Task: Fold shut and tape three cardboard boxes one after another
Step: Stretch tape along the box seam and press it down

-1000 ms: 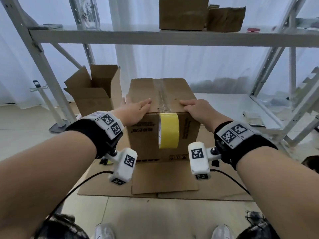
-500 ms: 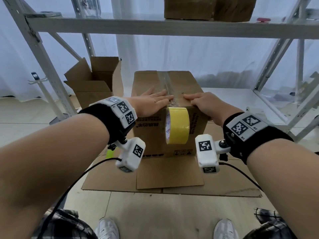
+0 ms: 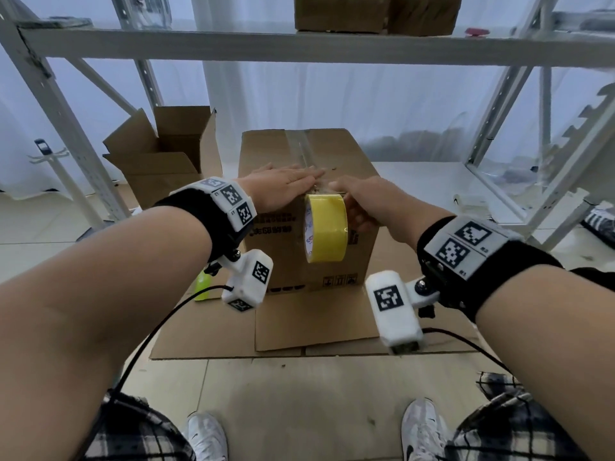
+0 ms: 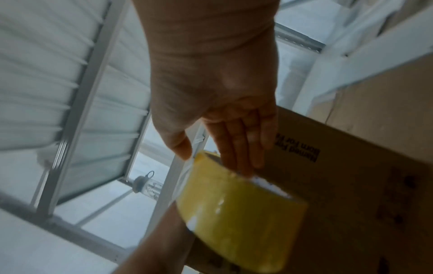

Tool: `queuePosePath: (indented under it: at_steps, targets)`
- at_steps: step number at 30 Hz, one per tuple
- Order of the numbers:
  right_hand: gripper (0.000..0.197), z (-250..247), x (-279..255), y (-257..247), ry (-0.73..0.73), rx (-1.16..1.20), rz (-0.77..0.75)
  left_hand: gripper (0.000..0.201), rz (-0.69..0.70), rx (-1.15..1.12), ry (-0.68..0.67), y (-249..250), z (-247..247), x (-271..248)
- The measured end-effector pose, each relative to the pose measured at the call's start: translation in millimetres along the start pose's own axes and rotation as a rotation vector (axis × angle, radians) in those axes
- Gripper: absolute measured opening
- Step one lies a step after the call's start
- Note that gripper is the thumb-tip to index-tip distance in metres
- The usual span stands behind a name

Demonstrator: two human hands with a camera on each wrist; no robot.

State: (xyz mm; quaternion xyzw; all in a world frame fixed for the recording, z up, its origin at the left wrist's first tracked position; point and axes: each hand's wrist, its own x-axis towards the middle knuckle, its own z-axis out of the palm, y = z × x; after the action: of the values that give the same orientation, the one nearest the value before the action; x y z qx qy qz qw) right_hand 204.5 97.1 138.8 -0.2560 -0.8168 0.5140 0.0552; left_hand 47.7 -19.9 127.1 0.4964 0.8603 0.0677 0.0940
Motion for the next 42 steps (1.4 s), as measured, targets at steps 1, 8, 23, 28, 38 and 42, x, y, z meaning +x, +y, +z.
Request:
queuePosePath:
  at_steps: [1, 8, 23, 28, 38, 42]
  targets:
    - [0.028, 3.2, -1.4, -3.7, -0.048, 0.056, 0.037, 0.048, 0.003, 0.016, -0.023, 0.5, -0.5, 0.2]
    - [0.028, 4.1, -1.0, -22.3, -0.154, 0.082, 0.144, 0.053, 0.040, 0.039, -0.048, -2.1, -2.2, -0.3]
    - [0.034, 19.7, -0.6, 6.0, -0.188, 0.041, 0.264, 0.054, 0.059, 0.144, -0.028, 6.3, -1.9, -7.5]
    - [0.036, 14.3, -1.3, 4.6, -0.223, -0.027, 0.301, 0.061, 0.060, 0.161, -0.023, 11.3, -3.2, -6.7]
    - [0.032, 31.7, -5.3, 10.4, -0.112, -0.180, 0.204, 0.062, 0.068, 0.231, -0.018, 13.2, -2.0, -8.2]
    - [0.033, 38.7, -2.8, 13.9, -0.079, -0.124, 0.187, 0.063, 0.099, 0.271, 0.022, 18.3, -4.3, -10.2]
